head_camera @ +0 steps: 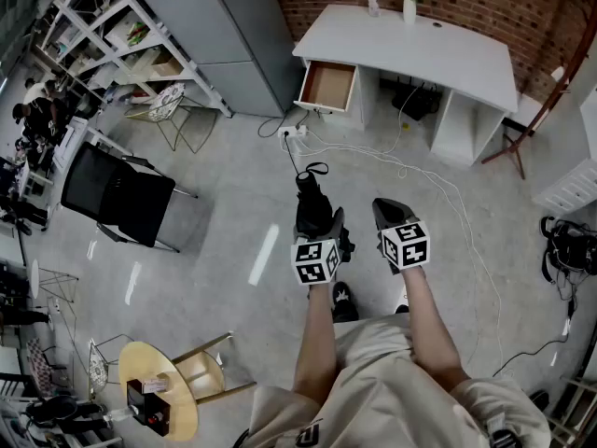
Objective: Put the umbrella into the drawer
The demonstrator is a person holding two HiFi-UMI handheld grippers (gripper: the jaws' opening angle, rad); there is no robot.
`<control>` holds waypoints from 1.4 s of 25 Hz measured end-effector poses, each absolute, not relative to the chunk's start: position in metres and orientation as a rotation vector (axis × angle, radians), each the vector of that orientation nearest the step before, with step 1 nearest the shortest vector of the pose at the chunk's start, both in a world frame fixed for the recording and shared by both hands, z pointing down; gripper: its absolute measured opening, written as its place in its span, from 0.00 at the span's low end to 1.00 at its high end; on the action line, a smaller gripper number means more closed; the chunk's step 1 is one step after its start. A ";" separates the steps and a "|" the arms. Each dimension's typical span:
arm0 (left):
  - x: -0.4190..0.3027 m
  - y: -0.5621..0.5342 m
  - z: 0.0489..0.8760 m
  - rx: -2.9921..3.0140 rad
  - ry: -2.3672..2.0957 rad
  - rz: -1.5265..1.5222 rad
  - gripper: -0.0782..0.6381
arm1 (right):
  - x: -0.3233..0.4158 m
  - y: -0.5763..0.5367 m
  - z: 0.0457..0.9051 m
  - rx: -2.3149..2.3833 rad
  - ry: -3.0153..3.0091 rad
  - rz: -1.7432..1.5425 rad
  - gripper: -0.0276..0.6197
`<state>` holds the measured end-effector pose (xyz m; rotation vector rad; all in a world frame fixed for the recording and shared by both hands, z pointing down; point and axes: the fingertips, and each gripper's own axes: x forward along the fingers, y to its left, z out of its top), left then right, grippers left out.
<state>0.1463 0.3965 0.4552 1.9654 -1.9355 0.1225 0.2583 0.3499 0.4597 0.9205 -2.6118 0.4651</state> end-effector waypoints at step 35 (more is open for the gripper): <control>-0.019 0.324 0.485 2.028 -1.855 0.147 0.49 | 0.111 0.273 0.481 0.975 -2.565 0.538 0.15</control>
